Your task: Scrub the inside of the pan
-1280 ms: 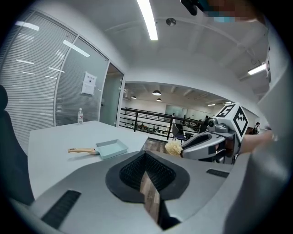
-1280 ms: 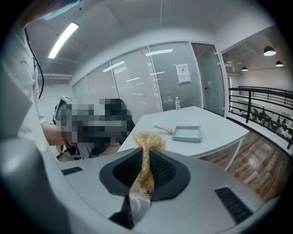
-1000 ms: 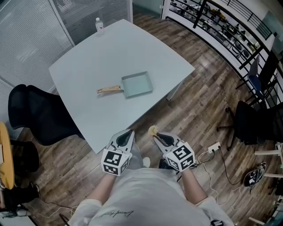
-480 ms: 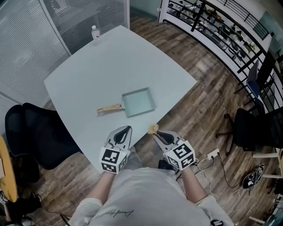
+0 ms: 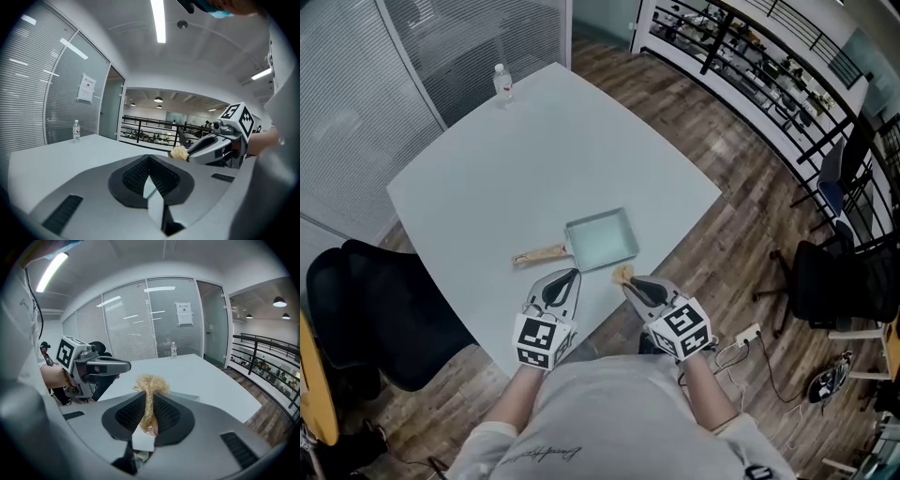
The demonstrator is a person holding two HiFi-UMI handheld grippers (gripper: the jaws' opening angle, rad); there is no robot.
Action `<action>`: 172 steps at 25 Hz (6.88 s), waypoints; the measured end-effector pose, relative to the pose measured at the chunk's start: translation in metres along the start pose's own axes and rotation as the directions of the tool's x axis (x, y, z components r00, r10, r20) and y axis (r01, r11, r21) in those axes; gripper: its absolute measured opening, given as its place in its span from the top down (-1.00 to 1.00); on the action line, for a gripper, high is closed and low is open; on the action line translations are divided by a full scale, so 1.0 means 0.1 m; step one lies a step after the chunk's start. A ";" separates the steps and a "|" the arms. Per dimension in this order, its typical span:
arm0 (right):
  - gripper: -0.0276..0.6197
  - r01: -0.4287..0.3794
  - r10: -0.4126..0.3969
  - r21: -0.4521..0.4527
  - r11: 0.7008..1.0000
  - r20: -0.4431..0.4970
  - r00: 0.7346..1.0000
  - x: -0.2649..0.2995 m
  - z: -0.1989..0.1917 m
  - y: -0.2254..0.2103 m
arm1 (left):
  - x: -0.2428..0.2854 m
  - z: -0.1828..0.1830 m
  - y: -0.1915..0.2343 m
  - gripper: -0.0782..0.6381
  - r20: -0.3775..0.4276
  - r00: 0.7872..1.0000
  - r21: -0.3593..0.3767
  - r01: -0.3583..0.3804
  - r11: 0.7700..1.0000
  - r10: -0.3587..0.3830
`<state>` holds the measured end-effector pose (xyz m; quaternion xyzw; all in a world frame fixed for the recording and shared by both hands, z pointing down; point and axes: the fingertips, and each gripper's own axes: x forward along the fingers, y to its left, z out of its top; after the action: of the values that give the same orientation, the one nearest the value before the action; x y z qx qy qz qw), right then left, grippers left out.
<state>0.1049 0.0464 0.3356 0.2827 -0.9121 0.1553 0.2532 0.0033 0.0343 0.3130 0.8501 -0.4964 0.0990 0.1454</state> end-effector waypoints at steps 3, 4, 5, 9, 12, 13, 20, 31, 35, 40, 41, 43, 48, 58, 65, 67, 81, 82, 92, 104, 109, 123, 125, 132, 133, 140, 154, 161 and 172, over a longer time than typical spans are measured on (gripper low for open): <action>0.72 -0.007 0.006 -0.010 1.000 -0.002 1.000 0.09 0.07 0.00 | -0.02 -0.02 0.13 0.75 -0.002 1.000 -0.016 -0.017 1.000 0.017; 0.72 -0.007 0.007 -0.016 1.000 -0.004 1.000 0.11 0.09 -0.01 | -0.01 -0.03 0.15 0.75 -0.004 1.000 -0.019 -0.021 1.000 0.021; 0.72 -0.007 0.007 -0.019 1.000 -0.007 1.000 0.11 0.09 -0.04 | 0.00 -0.04 0.17 0.75 -0.006 1.000 -0.019 -0.023 1.000 0.023; 0.72 -0.010 0.010 -0.004 1.000 -0.016 1.000 0.14 0.08 -0.19 | 0.06 -0.05 0.21 0.75 -0.018 0.999 -0.016 -0.034 0.999 0.034; 0.71 -0.023 0.023 -0.003 1.000 -0.019 1.000 0.17 0.11 -0.32 | 0.11 -0.06 0.25 0.75 -0.027 0.998 -0.021 -0.052 0.998 0.051; 0.72 -0.030 0.030 -0.005 1.000 -0.021 0.999 0.19 0.12 -0.35 | 0.12 -0.06 0.26 0.75 -0.029 0.998 -0.022 -0.060 0.998 0.059; 0.72 -0.084 0.081 -0.058 0.995 -0.051 0.995 0.36 0.21 -0.48 | 0.17 -0.10 0.46 0.75 -0.063 0.991 -0.024 -0.120 0.992 0.119; 0.71 -0.144 0.124 -0.137 0.980 -0.143 0.982 0.69 0.17 -0.70 | 0.26 -0.32 0.82 0.75 -0.172 0.972 0.069 -0.149 0.986 0.158; 0.72 -0.174 0.142 -0.171 0.970 -0.182 0.973 0.82 0.12 -0.69 | 0.25 -0.47 0.93 0.75 -0.230 0.958 0.127 -0.143 0.981 0.170; 0.72 -0.193 0.148 -0.202 0.960 -0.217 0.965 0.98 0.10 -0.75 | 0.32 -0.65 1.02 0.75 -0.330 0.931 0.207 -0.091 0.974 0.157; 0.72 -0.198 0.153 -0.202 0.959 -0.222 0.963 1.01 0.09 -0.76 | 0.34 -0.69 1.03 0.75 -0.346 0.926 0.225 -0.076 0.971 0.152; 0.71 -0.208 0.161 -0.198 0.958 -0.231 0.960 1.08 0.06 -0.79 | 0.40 -0.77 1.10 0.75 -0.368 0.917 0.262 -0.056 0.963 0.154; 0.72 -0.241 0.186 -0.186 0.953 -0.269 0.945 1.23 -0.07 -0.87 | 0.51 -0.99 1.22 0.75 -0.440 0.887 0.327 0.012 0.945 0.141; 0.71 -0.303 0.218 -0.213 0.929 -0.347 0.912 1.49 -0.24 -0.85 | 0.65 -1.44 1.15 0.46 -0.649 0.761 0.332 0.320 0.887 -0.031; 0.72 -0.328 0.217 -0.254 0.910 -0.383 0.898 1.69 -0.31 -0.89 | 0.71 -1.73 1.09 0.26 -0.770 0.632 0.308 0.484 0.819 -0.084; 0.71 -0.336 0.209 -0.282 0.899 -0.398 0.893 1.76 -0.31 -0.88 | 0.70 -1.78 1.09 0.26 -0.786 0.611 0.292 0.498 0.817 -0.091; 0.72 -0.500 0.187 -0.469 0.728 -0.566 0.803 2.33 -0.65 -0.70 | 0.72 -1.83 1.06 0.34 -0.800 0.589 0.277 0.526 0.805 -0.110; 0.72 -0.505 0.175 -0.481 0.717 -0.578 0.797 2.37 -0.68 -0.69 | 0.71 -1.83 1.06 0.34 -0.799 0.591 0.278 0.527 0.803 -0.111; 0.70 -0.599 0.131 -0.447 0.664 -0.719 0.682 2.49 -0.79 -0.62 | 0.69 -1.82 1.05 0.35 -0.803 0.586 0.275 0.520 0.809 -0.103; 0.71 -0.691 0.154 -0.355 0.629 -0.815 0.559 2.24 -0.97 -0.52 | 0.75 -1.81 1.05 0.34 -0.801 0.594 0.274 0.481 0.833 -0.080; 0.71 -0.755 0.238 -0.227 0.615 -0.859 0.453 1.97 -1.18 -0.33 | 0.75 -1.83 1.07 0.34 -0.799 0.598 0.282 0.468 0.838 -0.066; 0.69 -0.762 0.149 -0.340 0.551 -0.858 0.491 1.88 -1.26 -0.30 | 0.74 -1.83 1.12 0.34 -0.808 0.587 0.293 0.481 0.826 -0.056; 0.69 -0.753 0.145 -0.350 0.557 -0.852 0.503 1.94 -1.21 -0.34 | 0.72 -1.82 1.11 0.35 -0.813 0.580 0.295 0.486 0.823 -0.051; 0.69 -0.666 0.063 -0.465 0.583 -0.792 0.608 2.30 -0.89 -0.70 | 0.70 -1.80 1.06 0.35 -0.817 0.574 0.291 0.496 0.818 -0.057; 0.69 -0.656 0.045 -0.484 0.579 -0.784 0.619 2.34 -0.86 -0.75 | 0.70 -1.80 1.05 0.35 -0.816 0.575 0.292 0.496 0.818 -0.057; 0.69 -0.636 0.008 -0.534 0.556 -0.762 0.647 2.41 -0.77 -0.84 | 0.69 -1.77 1.03 0.35 -0.815 0.576 0.285 0.487 0.826 -0.058; 0.69 -0.689 0.010 -0.503 0.521 -0.804 0.595 2.17 -1.00 -0.69 | 0.71 -1.81 1.11 0.35 -0.827 0.560 0.273 0.469 0.840 -0.043; 0.69 -0.772 0.040 -0.404 0.491 -0.874 0.484 1.93 -1.24 -0.53 | 0.70 -1.85 1.18 0.35 -0.827 0.559 0.266 0.473 0.840 -0.053; 0.69 -0.780 0.087 -0.378 0.499 -0.874 0.479 1.82 -1.31 -0.49 | 0.69 -1.88 1.14 0.35 -0.836 0.546 0.267 0.488 0.831 -0.053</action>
<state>0.0529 -0.0160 0.5506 -0.2176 -0.7271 -0.0648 0.6479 -0.0674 -0.0099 0.5280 0.7888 -0.1942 0.5622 0.1549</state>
